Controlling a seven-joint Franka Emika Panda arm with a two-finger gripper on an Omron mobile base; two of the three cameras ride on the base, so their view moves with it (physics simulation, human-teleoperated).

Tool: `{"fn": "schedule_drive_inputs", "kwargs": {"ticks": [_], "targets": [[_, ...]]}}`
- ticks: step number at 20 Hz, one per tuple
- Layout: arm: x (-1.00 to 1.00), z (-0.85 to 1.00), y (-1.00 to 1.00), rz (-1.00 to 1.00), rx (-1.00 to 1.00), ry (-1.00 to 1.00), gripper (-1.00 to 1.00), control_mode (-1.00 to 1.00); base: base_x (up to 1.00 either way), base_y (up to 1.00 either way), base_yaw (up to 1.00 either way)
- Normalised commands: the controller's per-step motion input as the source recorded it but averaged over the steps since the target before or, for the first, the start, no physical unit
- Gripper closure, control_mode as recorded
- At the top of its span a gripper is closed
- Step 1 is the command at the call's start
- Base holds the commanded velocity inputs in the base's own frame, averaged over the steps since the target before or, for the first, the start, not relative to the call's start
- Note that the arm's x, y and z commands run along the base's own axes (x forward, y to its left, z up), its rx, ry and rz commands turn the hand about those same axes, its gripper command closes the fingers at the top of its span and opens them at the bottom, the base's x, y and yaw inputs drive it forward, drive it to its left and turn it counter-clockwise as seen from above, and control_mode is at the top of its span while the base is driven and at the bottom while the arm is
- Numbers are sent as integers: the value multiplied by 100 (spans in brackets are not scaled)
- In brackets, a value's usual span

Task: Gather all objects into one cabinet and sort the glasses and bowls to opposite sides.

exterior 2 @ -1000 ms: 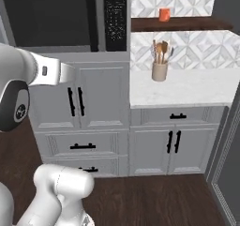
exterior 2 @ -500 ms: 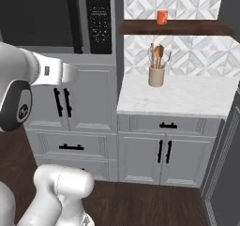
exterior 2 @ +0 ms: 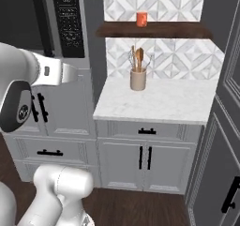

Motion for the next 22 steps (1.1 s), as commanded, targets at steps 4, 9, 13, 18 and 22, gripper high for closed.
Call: {"fn": "schedule_drive_inputs", "kwargs": {"ticks": [4, 9, 13, 18, 22], "targets": [[0, 0, 0, 0, 0, 0, -100, 100, 34, -12, 10], [0, 0, 0, 0, 0, 0, -100, 100, 5, -33, 15], [0, 0, 0, 0, 0, 0, -100, 100, 26, -36, 7], [0, 0, 0, 0, 0, 0, -100, 100, 55, -43, -5], [0, 0, 0, 0, 0, 0, -100, 100, 43, -22, -2]]}}
